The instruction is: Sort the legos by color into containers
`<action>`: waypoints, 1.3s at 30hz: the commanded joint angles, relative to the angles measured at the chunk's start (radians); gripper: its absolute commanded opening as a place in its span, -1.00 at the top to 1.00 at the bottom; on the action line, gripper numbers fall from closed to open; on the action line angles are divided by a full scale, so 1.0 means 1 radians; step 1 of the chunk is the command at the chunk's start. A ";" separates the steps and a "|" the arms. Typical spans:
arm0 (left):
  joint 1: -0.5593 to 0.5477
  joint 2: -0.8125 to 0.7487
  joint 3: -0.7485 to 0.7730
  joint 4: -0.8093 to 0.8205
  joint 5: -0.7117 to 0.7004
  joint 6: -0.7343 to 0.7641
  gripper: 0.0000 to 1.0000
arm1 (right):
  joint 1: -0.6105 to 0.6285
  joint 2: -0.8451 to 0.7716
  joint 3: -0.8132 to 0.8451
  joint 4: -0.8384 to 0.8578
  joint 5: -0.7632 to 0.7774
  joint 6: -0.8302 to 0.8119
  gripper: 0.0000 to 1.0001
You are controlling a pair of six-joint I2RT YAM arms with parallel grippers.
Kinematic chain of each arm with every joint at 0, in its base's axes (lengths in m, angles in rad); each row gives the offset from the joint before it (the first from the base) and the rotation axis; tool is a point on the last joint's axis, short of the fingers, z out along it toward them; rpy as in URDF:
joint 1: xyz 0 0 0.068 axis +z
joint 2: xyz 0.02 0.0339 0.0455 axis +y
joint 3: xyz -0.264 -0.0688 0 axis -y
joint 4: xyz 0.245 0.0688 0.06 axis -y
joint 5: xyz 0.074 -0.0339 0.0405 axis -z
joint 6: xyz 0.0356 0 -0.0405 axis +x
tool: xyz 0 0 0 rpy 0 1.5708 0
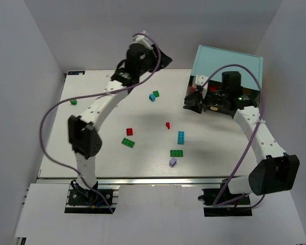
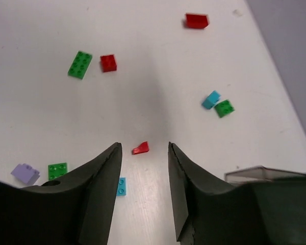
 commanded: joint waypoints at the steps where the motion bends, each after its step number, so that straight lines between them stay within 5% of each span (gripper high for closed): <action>1: 0.053 -0.299 -0.192 -0.145 -0.152 0.126 -0.33 | 0.126 0.033 0.054 -0.132 0.148 -0.071 0.06; 4: 0.090 -0.462 -0.439 -0.228 -0.294 0.160 -0.81 | 0.221 0.088 0.057 -0.109 0.320 0.048 0.03; 6: 0.105 -0.620 -0.549 -0.263 -0.358 0.159 -0.95 | 0.307 0.148 0.063 -0.108 0.400 0.139 -0.08; 9: 0.128 -0.797 -0.731 -0.337 -0.432 0.145 -0.96 | 0.378 0.237 0.080 -0.110 0.533 0.277 -0.25; 19: 0.128 -1.165 -1.094 -0.481 -0.464 -0.089 -0.96 | 0.465 0.536 0.209 -0.093 1.101 0.626 -0.26; 27: 0.128 -1.190 -1.128 -0.531 -0.474 -0.102 -0.96 | 0.459 0.664 0.258 -0.075 1.107 0.681 -0.32; 39: 0.128 -1.185 -1.153 -0.543 -0.474 -0.102 -0.96 | 0.456 0.728 0.284 -0.108 1.034 0.704 0.09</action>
